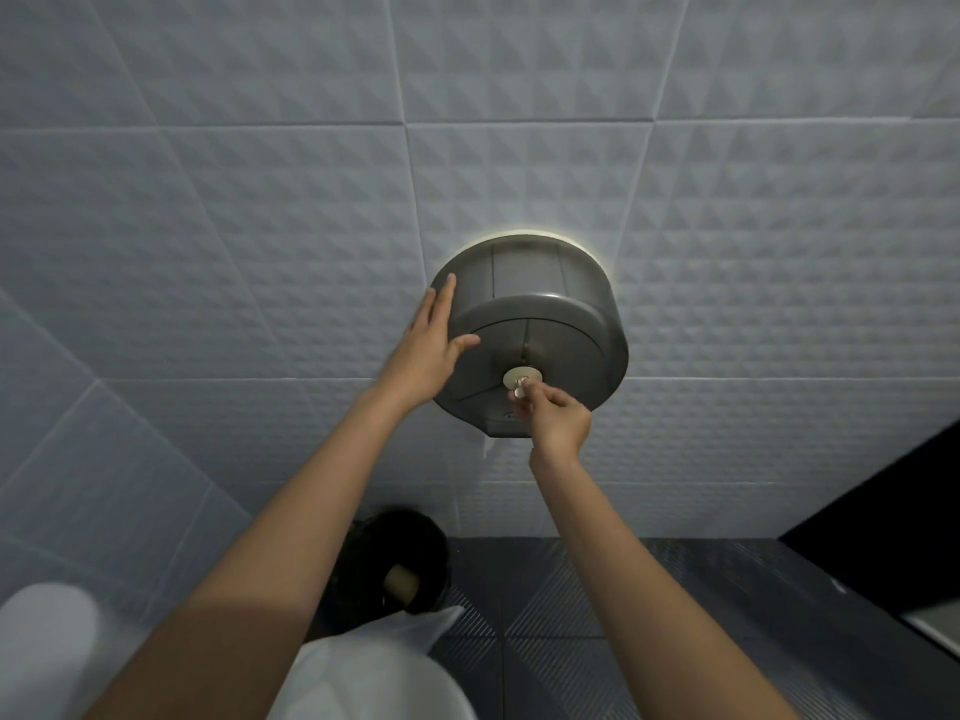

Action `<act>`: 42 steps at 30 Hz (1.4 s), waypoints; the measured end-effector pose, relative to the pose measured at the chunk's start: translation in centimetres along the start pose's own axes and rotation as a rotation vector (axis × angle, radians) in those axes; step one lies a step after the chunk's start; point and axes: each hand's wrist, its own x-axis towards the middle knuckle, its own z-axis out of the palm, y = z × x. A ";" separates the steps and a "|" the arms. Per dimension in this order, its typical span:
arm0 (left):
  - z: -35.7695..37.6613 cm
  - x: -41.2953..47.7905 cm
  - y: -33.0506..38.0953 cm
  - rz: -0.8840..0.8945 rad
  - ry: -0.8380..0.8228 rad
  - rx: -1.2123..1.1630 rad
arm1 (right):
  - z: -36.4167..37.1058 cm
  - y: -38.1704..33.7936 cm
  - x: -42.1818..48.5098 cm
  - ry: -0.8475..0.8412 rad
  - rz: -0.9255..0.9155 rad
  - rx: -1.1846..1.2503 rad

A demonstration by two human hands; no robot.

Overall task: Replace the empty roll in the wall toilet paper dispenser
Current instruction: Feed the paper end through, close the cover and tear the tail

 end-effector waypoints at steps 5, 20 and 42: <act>0.0 -0.1 0.0 0.005 0.007 -0.005 | -0.4 -0.5 0.2 -0.115 0.240 0.316; 2.7 -2.3 -1.5 0.060 0.253 -0.170 | -5.4 6.3 4.1 0.025 0.052 -0.001; 23.7 -6.4 -13.2 -0.146 0.366 -0.615 | -6.8 11.8 12.5 -0.508 -0.480 -0.065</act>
